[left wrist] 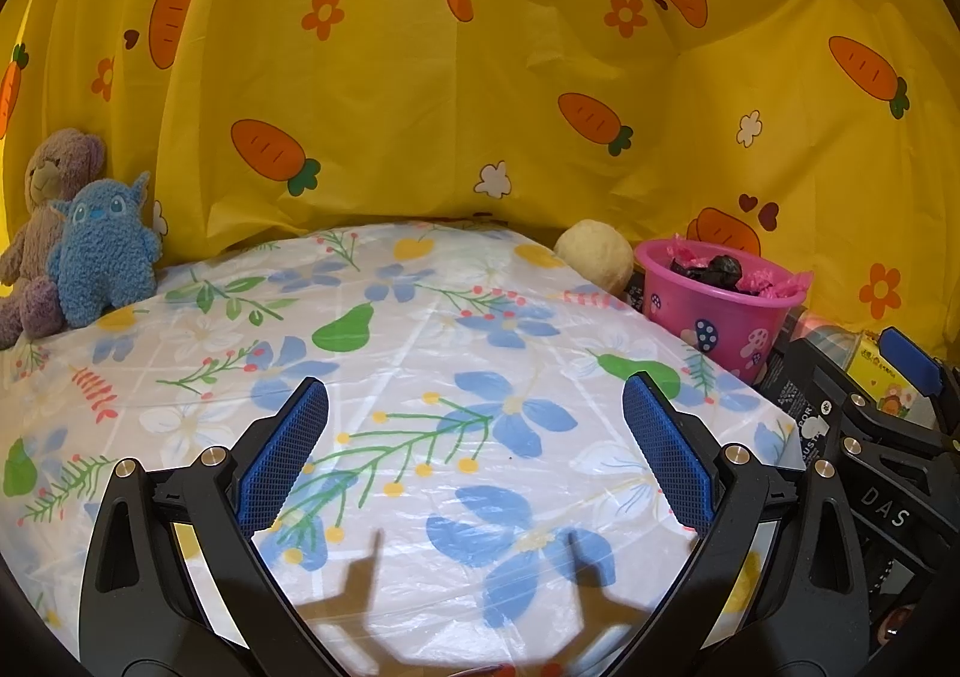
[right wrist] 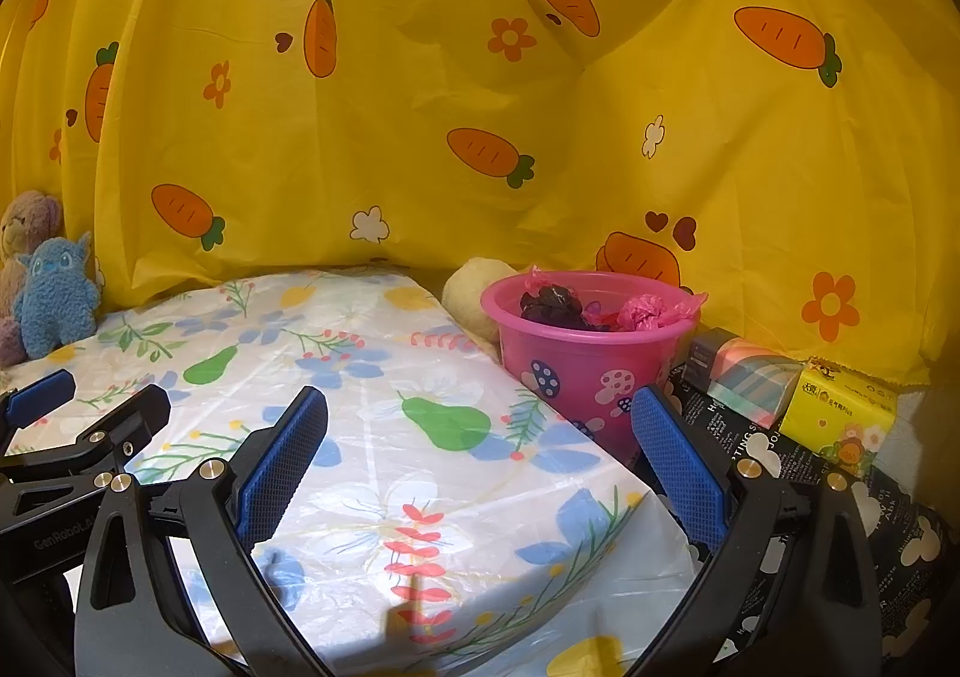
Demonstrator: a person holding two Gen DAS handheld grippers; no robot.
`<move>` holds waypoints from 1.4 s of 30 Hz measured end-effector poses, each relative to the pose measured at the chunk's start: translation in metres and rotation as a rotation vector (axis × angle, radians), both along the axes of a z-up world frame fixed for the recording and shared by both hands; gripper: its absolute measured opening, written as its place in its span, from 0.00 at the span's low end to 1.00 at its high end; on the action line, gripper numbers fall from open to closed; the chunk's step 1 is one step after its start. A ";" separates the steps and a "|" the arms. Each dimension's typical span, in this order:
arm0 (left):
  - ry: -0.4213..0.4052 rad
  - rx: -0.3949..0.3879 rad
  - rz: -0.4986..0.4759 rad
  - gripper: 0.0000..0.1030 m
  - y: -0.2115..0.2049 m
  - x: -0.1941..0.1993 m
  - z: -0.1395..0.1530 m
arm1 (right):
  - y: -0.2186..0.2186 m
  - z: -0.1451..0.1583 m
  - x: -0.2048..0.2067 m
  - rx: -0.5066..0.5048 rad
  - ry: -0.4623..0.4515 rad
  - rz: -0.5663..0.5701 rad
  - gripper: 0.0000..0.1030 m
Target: Collect trash
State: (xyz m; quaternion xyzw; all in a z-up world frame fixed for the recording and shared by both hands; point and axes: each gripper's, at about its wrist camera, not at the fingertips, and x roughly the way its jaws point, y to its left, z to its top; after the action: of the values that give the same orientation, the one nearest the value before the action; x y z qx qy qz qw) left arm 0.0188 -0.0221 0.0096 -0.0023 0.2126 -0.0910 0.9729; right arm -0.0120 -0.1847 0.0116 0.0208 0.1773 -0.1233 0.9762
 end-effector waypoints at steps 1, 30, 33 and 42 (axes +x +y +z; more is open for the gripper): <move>0.000 0.001 -0.001 0.94 0.000 0.000 0.000 | 0.000 0.000 0.000 0.001 0.000 0.000 0.95; -0.007 0.023 -0.017 0.76 0.000 -0.002 0.000 | 0.000 -0.004 -0.001 0.006 0.000 -0.002 0.95; -0.013 0.025 -0.013 0.76 0.001 -0.003 0.001 | 0.001 -0.005 -0.001 0.006 -0.002 -0.002 0.95; -0.015 0.032 0.038 0.83 0.009 -0.001 0.001 | 0.002 -0.005 -0.001 0.006 -0.004 -0.002 0.95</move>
State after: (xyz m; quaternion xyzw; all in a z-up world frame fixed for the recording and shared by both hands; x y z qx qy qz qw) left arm 0.0174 -0.0129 0.0109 0.0098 0.2065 -0.0692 0.9759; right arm -0.0130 -0.1825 0.0071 0.0242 0.1758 -0.1239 0.9763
